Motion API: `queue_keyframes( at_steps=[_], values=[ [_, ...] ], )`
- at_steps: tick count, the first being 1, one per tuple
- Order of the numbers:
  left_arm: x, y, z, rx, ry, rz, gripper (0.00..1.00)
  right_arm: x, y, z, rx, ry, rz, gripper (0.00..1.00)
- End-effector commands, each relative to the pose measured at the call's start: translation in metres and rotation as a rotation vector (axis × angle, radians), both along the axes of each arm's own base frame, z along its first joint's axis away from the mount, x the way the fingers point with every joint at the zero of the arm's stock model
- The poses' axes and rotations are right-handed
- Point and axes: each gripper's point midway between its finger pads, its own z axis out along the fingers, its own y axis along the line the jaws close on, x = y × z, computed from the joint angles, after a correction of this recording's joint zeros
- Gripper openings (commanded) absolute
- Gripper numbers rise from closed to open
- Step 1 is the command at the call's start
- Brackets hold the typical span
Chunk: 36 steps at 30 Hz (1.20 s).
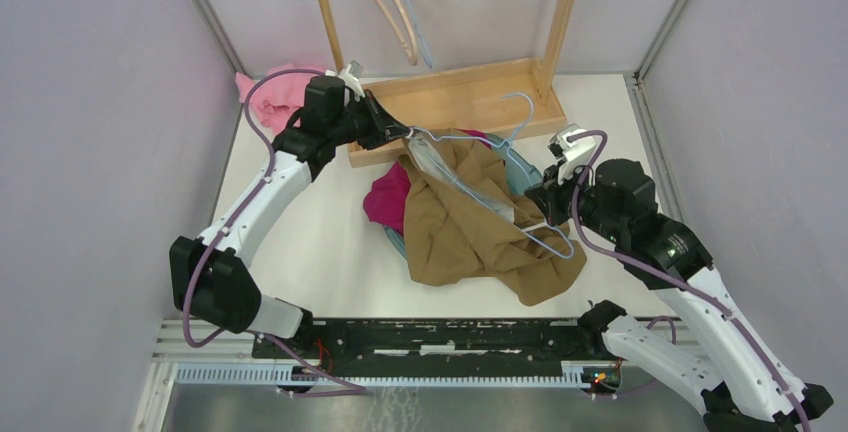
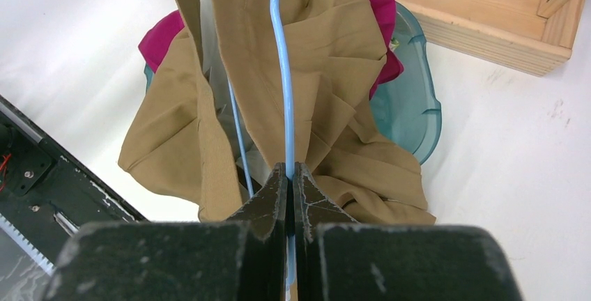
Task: Place the skirt on the hanger
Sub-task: Hang the skirt on the hanger.
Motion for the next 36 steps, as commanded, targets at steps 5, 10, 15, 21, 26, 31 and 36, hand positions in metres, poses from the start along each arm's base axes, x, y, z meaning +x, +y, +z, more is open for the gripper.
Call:
queue_keyframes(
  at_steps=[5, 10, 15, 21, 26, 31, 36],
  values=[
    [0.000, -0.004, 0.018, -0.031, -0.056, -0.030, 0.10, 0.000, 0.006, 0.013, 0.039, -0.064, 0.029, 0.01],
    [0.000, -0.005, 0.018, -0.035, -0.055, -0.038, 0.10, 0.004, 0.008, 0.010, 0.038, -0.066, 0.028, 0.01],
    [0.000, -0.005, 0.018, -0.023, -0.052, -0.046, 0.12, 0.009, 0.010, 0.010, 0.036, -0.072, 0.029, 0.01],
    [0.000, -0.006, 0.013, -0.011, -0.042, -0.058, 0.18, 0.012, 0.010, 0.012, 0.032, -0.085, 0.023, 0.01],
    [0.000, -0.005, 0.011, 0.009, -0.040, -0.061, 0.24, 0.014, 0.008, 0.012, 0.011, -0.084, 0.016, 0.01],
    [0.000, -0.006, 0.005, 0.020, -0.026, -0.076, 0.25, 0.015, 0.004, 0.015, -0.008, -0.088, 0.003, 0.01],
    [0.000, -0.007, 0.001, 0.022, -0.018, -0.081, 0.25, 0.017, 0.003, 0.016, -0.017, -0.096, -0.006, 0.01]
  ],
)
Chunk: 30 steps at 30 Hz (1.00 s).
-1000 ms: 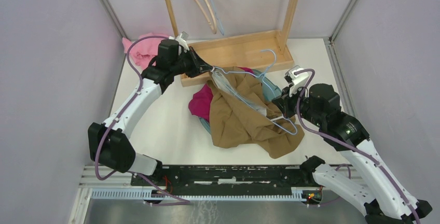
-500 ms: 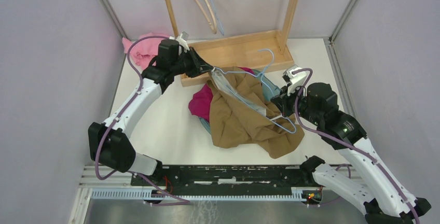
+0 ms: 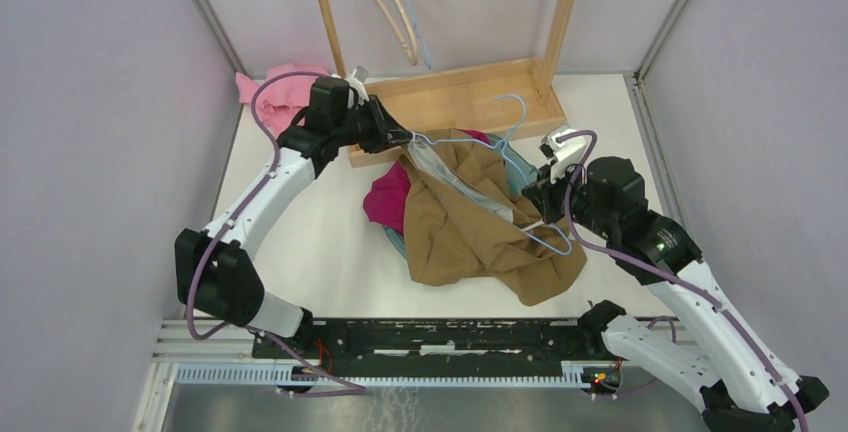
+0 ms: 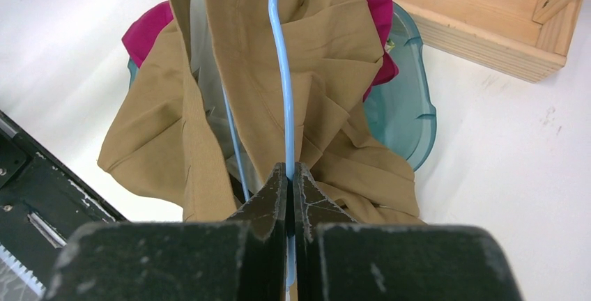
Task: Place the skirt on the hanger
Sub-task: Hang the skirt on the hanger.
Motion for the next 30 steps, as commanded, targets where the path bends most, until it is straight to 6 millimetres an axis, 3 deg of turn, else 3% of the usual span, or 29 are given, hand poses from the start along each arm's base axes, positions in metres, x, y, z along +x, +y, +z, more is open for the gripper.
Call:
queue_keyframes(
  at_steps=[1, 30],
  values=[
    [0.003, -0.005, 0.017, -0.004, -0.068, -0.050, 0.25, 0.008, -0.002, 0.028, 0.016, -0.087, -0.022, 0.01],
    [0.007, 0.003, 0.042, 0.071, -0.131, -0.064, 0.26, 0.012, -0.012, 0.038, -0.007, -0.135, -0.060, 0.01]
  ],
)
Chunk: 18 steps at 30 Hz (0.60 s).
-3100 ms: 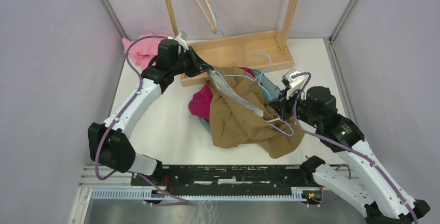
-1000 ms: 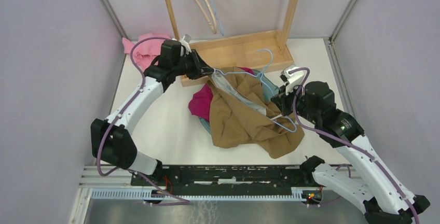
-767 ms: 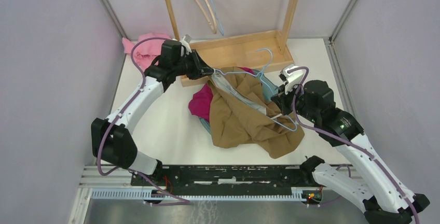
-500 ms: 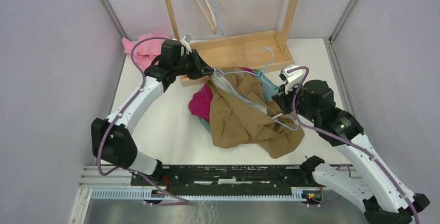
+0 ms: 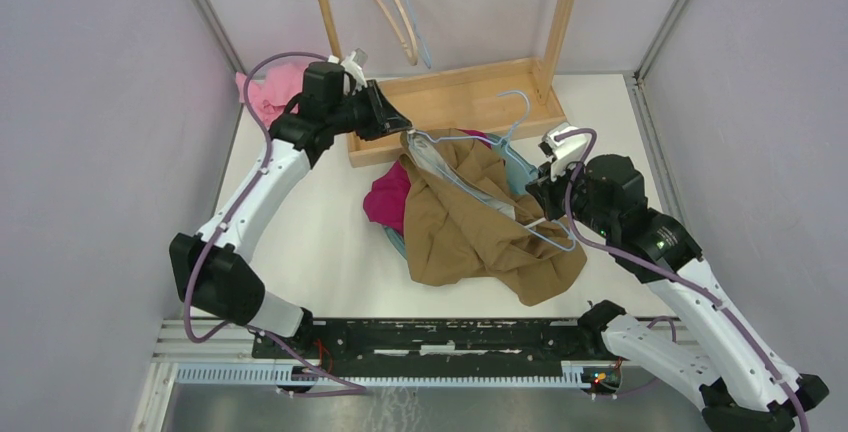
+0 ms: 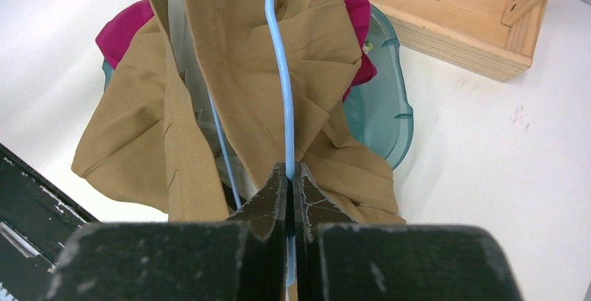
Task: Place the skirt on the hanger
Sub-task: Hang the skirt on the hanger.
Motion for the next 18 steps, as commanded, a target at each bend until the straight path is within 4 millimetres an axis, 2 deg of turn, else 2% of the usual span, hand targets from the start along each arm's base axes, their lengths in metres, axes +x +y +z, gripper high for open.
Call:
queue_keyframes(
  at_steps=[1, 18],
  values=[
    [0.005, 0.002, 0.008, 0.036, -0.049, -0.024, 0.26, 0.004, -0.005, 0.038, 0.041, -0.112, -0.026, 0.01],
    [0.011, 0.000, -0.010, 0.064, -0.019, -0.027, 0.24, 0.003, -0.007, 0.041, -0.011, -0.087, -0.015, 0.01]
  ],
)
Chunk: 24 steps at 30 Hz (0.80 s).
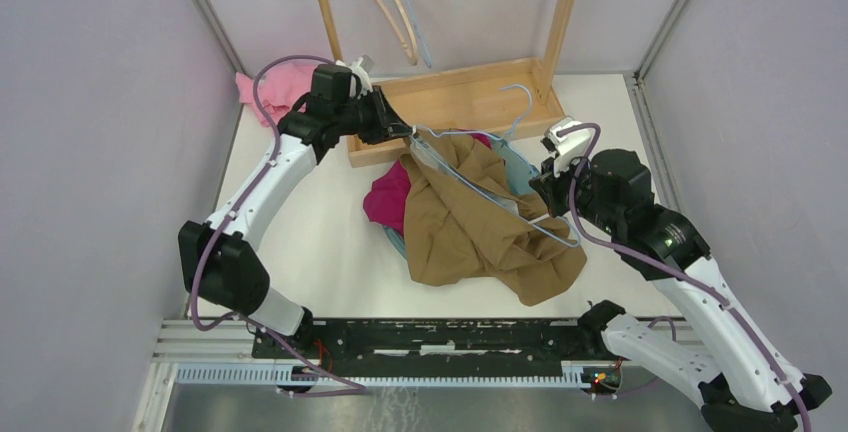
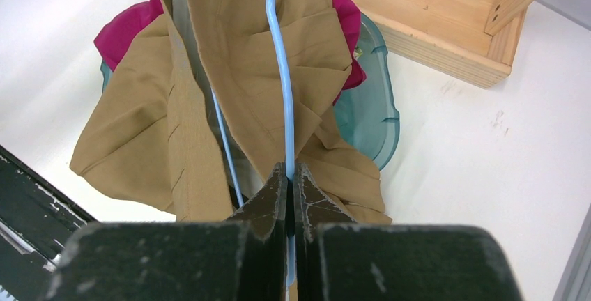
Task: Place the skirt on the hanger
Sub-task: Hang the skirt on the hanger.
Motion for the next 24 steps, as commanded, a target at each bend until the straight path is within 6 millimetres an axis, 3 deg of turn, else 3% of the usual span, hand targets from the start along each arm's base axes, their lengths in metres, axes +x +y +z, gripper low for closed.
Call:
queue_keyframes(
  at_steps=[1, 8, 24],
  values=[
    [0.007, 0.000, 0.016, 0.014, -0.075, -0.014, 0.24, 0.005, -0.001, 0.023, 0.012, -0.064, -0.011, 0.01],
    [0.008, 0.003, 0.019, 0.021, -0.084, -0.001, 0.24, 0.007, 0.005, 0.014, 0.021, -0.048, 0.004, 0.01],
    [0.008, 0.002, 0.021, 0.012, -0.084, -0.007, 0.23, 0.019, 0.013, 0.013, 0.026, -0.063, -0.001, 0.01]
  ],
)
